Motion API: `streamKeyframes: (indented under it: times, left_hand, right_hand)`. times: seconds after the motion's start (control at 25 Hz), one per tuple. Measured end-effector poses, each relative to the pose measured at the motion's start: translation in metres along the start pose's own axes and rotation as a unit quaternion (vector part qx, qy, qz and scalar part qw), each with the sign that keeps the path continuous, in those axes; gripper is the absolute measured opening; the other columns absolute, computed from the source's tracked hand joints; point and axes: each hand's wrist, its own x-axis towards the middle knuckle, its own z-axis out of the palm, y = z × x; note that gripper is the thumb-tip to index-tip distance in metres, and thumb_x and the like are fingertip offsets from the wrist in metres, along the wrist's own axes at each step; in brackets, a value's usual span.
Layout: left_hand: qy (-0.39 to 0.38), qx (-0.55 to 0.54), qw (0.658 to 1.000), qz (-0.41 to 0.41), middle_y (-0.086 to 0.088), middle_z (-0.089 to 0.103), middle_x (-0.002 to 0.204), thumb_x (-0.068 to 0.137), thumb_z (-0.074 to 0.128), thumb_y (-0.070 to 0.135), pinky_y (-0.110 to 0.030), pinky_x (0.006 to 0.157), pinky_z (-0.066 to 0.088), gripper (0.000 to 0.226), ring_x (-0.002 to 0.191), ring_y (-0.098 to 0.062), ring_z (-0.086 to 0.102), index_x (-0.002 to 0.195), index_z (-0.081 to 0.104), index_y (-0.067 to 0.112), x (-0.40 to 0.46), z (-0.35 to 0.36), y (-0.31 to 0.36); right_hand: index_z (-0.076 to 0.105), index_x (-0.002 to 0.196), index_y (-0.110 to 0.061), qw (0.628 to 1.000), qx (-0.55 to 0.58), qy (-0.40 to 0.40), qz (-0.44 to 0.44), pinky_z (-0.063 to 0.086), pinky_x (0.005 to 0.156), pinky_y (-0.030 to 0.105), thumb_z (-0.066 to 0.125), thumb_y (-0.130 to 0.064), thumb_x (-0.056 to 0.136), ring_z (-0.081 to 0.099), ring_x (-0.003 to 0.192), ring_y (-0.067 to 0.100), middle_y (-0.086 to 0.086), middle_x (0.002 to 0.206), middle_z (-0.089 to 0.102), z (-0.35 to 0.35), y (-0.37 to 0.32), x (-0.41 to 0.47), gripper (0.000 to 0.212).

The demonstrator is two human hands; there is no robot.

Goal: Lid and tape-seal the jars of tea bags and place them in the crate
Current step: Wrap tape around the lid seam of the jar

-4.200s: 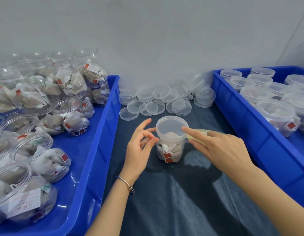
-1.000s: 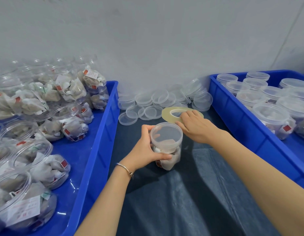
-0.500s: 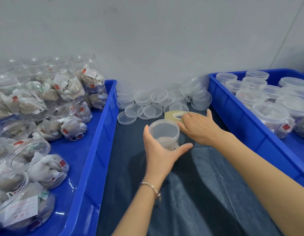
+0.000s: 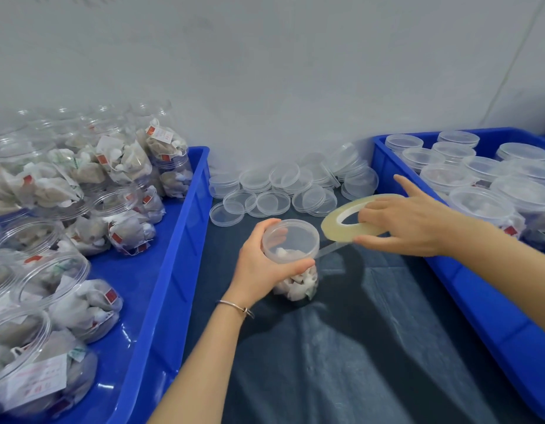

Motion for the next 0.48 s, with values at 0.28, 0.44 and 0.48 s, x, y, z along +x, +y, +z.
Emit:
streamKeyframes:
  times: [0.28, 0.44, 0.48]
  left_hand:
    - [-0.039, -0.007, 0.999, 0.015, 0.010, 0.064, 0.115, 0.051, 0.092, 0.022, -0.017, 0.092, 0.046, 0.078, 0.108, 0.000, 0.060, 0.118, 0.053, 0.028, 0.000, -0.007, -0.003]
    - [-0.063, -0.003, 0.998, 0.017, 0.015, 0.064, 0.113, 0.054, 0.092, 0.014, -0.025, 0.095, 0.047, 0.079, 0.110, 0.000, 0.058, 0.123, 0.052, 0.022, -0.001, -0.009, -0.004]
    - [-0.070, -0.005, 0.997, 0.017, 0.013, 0.064, 0.114, 0.055, 0.091, 0.012, -0.026, 0.094, 0.047, 0.080, 0.110, -0.001, 0.058, 0.124, 0.052, 0.021, -0.002, -0.010, -0.004]
  right_hand:
    - [0.041, 0.093, -0.028, 0.997, -0.051, -0.014, 0.048, 0.012, 0.112, 0.050, 0.014, -0.050, 0.087, 0.038, 0.092, 0.004, -0.015, 0.091, 0.043, 0.007, 0.026, -0.014, 0.035]
    - [0.039, 0.096, -0.023, 0.994, 0.030, 0.015, 0.106, 0.038, 0.078, 0.037, 0.021, -0.050, 0.091, 0.031, 0.091, 0.008, -0.012, 0.097, 0.037, 0.020, 0.013, 0.003, 0.032]
    - [0.038, 0.094, -0.021, 0.992, 0.055, 0.029, 0.113, 0.037, 0.067, 0.033, 0.023, -0.050, 0.092, 0.032, 0.089, 0.009, -0.012, 0.097, 0.037, 0.022, 0.008, 0.009, 0.032]
